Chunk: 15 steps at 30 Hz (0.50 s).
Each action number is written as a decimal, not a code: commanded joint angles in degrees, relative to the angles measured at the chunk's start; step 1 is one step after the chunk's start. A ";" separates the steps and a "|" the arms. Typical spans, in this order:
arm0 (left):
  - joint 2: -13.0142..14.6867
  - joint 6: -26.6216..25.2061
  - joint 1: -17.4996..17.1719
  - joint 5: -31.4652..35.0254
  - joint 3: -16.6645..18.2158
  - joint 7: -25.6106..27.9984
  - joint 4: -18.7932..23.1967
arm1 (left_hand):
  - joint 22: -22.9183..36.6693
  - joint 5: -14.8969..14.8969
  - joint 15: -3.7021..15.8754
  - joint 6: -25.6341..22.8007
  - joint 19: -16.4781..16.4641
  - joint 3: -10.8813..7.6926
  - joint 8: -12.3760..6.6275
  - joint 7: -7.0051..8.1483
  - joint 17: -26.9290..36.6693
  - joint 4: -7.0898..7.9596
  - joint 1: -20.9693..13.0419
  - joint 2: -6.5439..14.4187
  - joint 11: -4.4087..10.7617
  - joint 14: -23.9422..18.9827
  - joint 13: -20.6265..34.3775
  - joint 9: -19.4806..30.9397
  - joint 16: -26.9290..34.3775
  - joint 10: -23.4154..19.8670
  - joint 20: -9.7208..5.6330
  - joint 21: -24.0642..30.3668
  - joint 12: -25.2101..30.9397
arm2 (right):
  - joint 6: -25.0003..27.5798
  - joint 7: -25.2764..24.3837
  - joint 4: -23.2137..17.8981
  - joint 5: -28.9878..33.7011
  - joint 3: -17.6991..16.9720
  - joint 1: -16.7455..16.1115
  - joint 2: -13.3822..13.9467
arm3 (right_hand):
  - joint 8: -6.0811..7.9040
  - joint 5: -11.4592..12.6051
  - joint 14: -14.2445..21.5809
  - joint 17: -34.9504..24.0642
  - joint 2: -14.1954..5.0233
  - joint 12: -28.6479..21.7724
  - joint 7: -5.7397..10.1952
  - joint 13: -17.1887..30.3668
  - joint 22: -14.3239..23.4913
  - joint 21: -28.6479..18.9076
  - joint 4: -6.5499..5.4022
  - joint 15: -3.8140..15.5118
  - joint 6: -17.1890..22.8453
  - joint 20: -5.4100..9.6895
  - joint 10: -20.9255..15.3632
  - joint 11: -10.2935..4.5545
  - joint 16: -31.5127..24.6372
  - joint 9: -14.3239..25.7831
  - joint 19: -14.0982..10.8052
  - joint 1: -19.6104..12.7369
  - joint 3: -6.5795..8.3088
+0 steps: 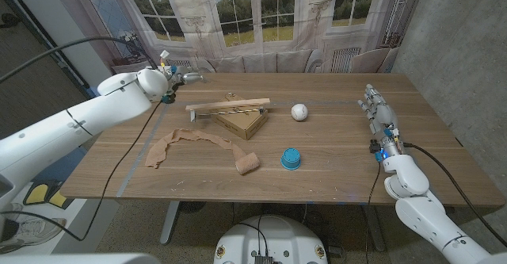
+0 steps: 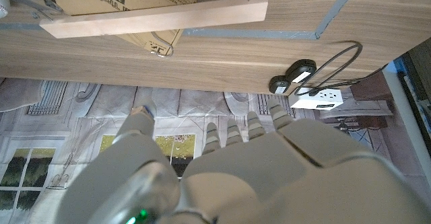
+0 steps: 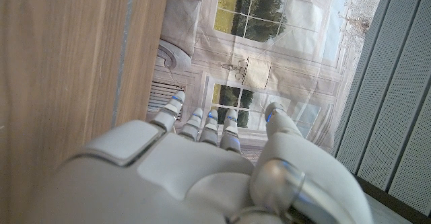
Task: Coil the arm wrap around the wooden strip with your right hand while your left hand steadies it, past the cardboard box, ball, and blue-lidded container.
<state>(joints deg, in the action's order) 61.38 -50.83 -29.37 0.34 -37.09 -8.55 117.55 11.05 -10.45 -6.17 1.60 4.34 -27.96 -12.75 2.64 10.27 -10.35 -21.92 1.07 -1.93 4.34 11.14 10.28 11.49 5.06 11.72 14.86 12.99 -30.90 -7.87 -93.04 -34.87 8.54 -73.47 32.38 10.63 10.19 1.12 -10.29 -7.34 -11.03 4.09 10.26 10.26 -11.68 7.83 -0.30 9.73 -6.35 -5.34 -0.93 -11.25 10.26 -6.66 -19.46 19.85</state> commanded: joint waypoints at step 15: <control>-1.19 -6.99 15.05 12.49 -13.75 -19.31 -4.06 | 0.08 -0.39 1.92 -4.26 -2.03 -1.06 -0.80 -0.98 0.25 0.41 -5.51 0.07 0.14 -5.26 0.48 0.38 0.98 -4.22 -0.16 0.15 1.65 | -0.38 0.22 2.34 -0.23 1.16 1.82 -1.16 | 0.21 0.10 0.54 -0.06 -0.03 -0.13 -0.17 0.34 0.22 -0.41 -0.10 -0.19 0.56 0.05 -0.73 0.16 -0.21 0.14 -0.43 0.17 -0.14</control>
<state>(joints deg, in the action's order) 61.23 -55.77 -20.07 7.94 -45.45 -20.57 115.44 10.92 -10.45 -4.25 -2.15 2.57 -28.43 -13.21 1.73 10.26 -9.88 -26.73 0.93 -1.74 -0.42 11.34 10.56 11.98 1.38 11.45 14.86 14.21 -31.12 -7.83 -91.52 -34.80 9.34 -72.23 31.52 10.63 10.19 1.33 -10.28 -7.34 -11.03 4.09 10.26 10.26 -11.91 7.83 -0.51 9.72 -6.35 -5.36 -0.91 -11.25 10.26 -6.66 -19.46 19.85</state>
